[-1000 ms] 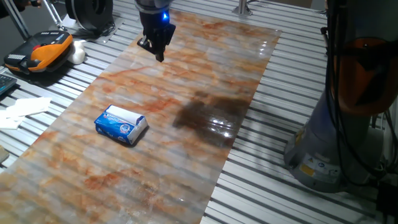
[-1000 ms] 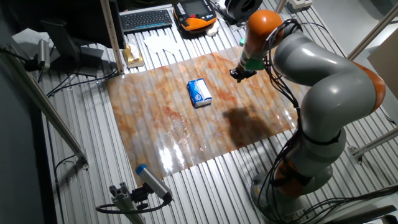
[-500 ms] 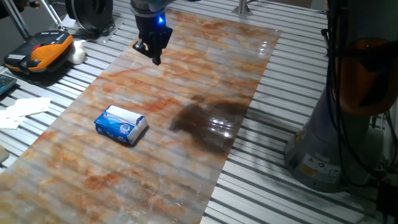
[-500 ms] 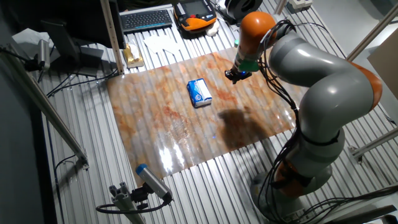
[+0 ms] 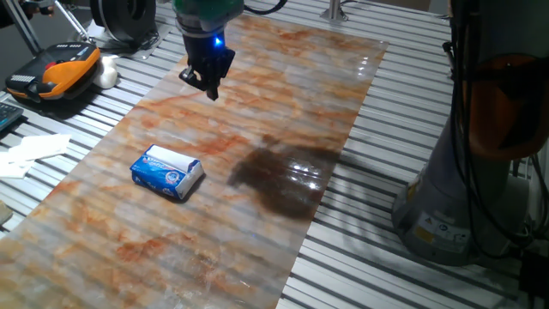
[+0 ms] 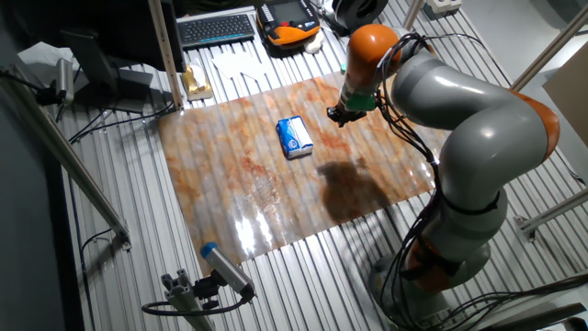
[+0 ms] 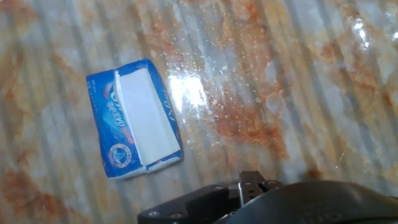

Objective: Pull out a napkin

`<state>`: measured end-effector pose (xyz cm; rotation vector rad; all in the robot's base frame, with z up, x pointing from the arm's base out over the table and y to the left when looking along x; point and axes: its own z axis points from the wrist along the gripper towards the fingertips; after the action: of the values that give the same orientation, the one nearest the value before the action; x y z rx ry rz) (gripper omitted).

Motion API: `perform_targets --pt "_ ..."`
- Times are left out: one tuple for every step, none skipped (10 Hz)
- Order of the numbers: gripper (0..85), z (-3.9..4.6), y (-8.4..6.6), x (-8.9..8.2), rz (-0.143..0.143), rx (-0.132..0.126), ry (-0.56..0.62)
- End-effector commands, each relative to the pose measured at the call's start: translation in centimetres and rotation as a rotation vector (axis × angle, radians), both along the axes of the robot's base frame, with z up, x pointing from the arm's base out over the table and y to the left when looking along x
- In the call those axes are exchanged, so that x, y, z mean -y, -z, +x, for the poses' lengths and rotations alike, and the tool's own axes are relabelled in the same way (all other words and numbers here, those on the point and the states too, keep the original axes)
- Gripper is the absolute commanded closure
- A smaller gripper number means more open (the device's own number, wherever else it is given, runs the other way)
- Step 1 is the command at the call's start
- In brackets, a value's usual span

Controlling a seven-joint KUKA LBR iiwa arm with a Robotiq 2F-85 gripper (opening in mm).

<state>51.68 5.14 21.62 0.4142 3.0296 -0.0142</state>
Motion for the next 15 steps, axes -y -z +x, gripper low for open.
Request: perform_targets --pt "85.0 0.17 0.1 -0.2 0.000 0.000 0.004" --pt "85.0 0.34 0.3 -0.6 -0.003 0.000 0.010" --pt "85.0 0.48 0.4 -1.0 -0.003 -0.002 0.018" --pt "85.0 0.63 0.5 -1.6 -0.002 -0.004 0.029" --pt "85.0 0.80 0.5 -2.3 -0.008 -0.005 0.041" --pt "85.0 0.88 0.6 -2.9 -0.007 -0.007 0.049" --pt "85.0 0.93 0.8 -3.5 -0.005 -0.008 0.058" --pt "85.0 0.93 1.1 -4.0 -0.004 -0.009 0.066" --pt "85.0 0.84 1.5 -4.4 -0.002 -0.005 0.068" --pt "85.0 0.85 1.8 -4.8 -0.002 -0.002 0.075" --pt "85.0 0.93 1.9 -5.0 0.002 -0.002 0.077" --pt "85.0 1.03 2.0 -5.3 0.002 -0.002 0.082" --pt "85.0 1.22 2.1 -5.6 0.000 -0.004 0.090" --pt "85.0 1.35 2.1 -6.0 -0.005 -0.005 0.099" --pt "85.0 1.44 2.1 -6.4 -0.015 -0.008 0.102"
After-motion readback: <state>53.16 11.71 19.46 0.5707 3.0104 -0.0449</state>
